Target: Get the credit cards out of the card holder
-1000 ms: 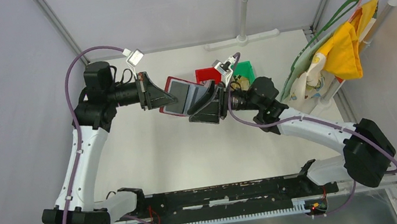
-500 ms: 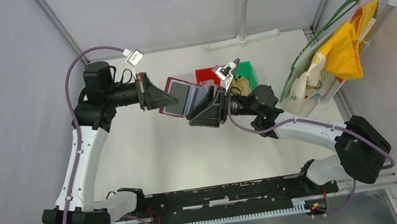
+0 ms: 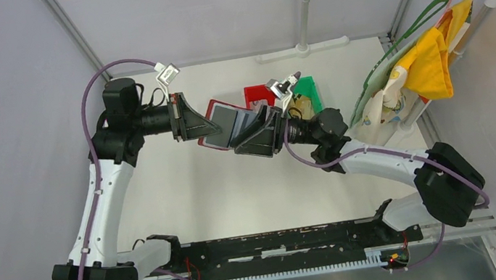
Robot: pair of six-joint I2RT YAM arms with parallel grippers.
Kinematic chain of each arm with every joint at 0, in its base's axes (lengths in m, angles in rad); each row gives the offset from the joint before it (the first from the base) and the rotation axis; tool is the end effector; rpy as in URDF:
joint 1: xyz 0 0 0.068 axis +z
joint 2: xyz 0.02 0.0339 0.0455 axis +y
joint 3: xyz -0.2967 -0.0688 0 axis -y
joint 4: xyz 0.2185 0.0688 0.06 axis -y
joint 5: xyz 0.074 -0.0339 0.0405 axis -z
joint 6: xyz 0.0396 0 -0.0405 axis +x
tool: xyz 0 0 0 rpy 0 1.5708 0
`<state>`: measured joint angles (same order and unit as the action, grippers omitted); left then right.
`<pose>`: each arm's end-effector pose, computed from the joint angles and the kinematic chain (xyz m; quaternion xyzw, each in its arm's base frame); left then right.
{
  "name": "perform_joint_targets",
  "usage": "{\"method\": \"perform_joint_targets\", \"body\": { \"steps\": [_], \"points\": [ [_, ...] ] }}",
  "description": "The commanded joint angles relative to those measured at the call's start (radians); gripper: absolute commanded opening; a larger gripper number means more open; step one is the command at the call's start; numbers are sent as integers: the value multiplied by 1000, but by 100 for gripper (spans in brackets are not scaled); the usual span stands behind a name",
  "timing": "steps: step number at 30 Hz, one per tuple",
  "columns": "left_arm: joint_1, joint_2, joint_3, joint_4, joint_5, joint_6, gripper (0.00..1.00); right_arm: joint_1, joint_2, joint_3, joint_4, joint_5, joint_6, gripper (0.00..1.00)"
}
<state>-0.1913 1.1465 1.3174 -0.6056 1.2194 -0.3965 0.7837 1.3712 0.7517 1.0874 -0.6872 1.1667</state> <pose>0.1721 -0.0712 0.4433 0.2357 0.7190 -0.5898 0.2823 0.1716 0.2065 0.3735 -0.1878 0.5389 0.7629 0.3038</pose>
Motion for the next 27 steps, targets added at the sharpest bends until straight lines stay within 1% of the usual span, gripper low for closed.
{"method": "perform_joint_targets", "body": {
  "steps": [1, 5, 11, 18, 24, 27],
  "points": [
    [3, -39, 29, -6, 105, -14, 2, 0, 20, 75, 68, 12, 14, 59],
    [3, -46, 29, -49, 120, 26, 2, -1, 43, 109, 104, 17, 41, 55],
    [2, -42, 42, -114, 113, 88, 3, 3, 66, 118, 223, 20, 117, 47],
    [3, -37, 47, -124, 92, 101, 6, 18, 63, 112, 232, 16, 113, 28],
    [2, -29, 73, -124, 111, 87, 10, 21, 36, 59, 234, 11, 99, 8],
    [2, -25, 82, -120, 128, 72, 11, 20, 15, 34, 231, 14, 86, 2]
  ]
}}
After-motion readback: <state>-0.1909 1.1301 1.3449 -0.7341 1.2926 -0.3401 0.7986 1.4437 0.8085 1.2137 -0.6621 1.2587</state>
